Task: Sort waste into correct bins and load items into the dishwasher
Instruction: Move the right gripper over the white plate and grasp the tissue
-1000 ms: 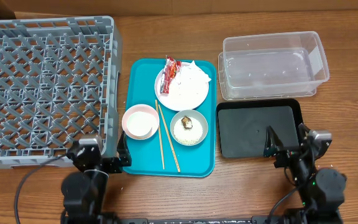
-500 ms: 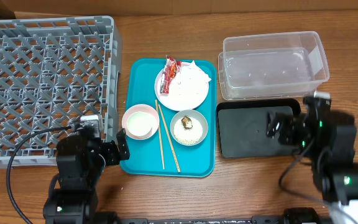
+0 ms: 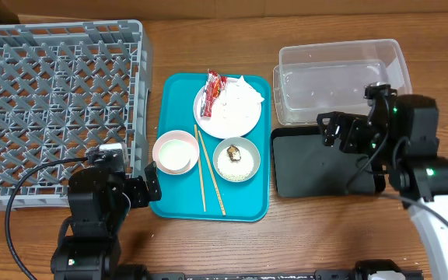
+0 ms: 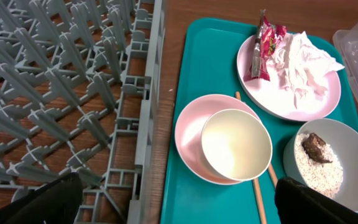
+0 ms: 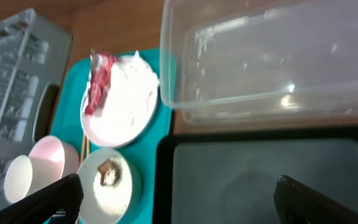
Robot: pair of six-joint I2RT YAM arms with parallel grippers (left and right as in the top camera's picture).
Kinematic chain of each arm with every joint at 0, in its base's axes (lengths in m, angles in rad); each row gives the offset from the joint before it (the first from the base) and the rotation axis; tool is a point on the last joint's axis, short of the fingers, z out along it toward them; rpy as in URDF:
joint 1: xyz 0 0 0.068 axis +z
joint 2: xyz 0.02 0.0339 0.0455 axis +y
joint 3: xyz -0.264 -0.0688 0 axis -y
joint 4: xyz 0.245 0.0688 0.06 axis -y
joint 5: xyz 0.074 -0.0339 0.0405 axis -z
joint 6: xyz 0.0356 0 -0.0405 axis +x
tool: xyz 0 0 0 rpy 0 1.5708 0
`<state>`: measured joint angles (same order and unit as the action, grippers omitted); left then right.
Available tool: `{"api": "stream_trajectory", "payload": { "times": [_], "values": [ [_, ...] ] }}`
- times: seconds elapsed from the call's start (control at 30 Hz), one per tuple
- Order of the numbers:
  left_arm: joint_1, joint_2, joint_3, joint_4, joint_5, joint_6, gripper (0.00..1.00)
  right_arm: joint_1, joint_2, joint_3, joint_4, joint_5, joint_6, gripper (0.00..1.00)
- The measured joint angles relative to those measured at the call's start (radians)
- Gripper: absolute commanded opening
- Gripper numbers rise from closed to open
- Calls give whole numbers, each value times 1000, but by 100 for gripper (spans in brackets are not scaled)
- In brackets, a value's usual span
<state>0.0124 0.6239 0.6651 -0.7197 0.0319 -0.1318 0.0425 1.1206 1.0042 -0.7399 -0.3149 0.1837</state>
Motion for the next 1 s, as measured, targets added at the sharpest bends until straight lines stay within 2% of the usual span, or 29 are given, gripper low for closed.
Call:
{"api": "stream_trajectory", "payload": {
  "times": [0.27,0.5,0.73,1.0],
  "values": [
    [0,0,3,-3,-29,0,100,113,261,302,-150,-8,0,100],
    [0,0,4,-3,-30,0,100,289,497,529,-126,76,-19,100],
    [0,0,4,-3,-34,0,100,437,690,565,22,212,-64,100],
    [0,0,4,-10,-37,0,100,482,893,565,136,260,-77,100]
  ]
}}
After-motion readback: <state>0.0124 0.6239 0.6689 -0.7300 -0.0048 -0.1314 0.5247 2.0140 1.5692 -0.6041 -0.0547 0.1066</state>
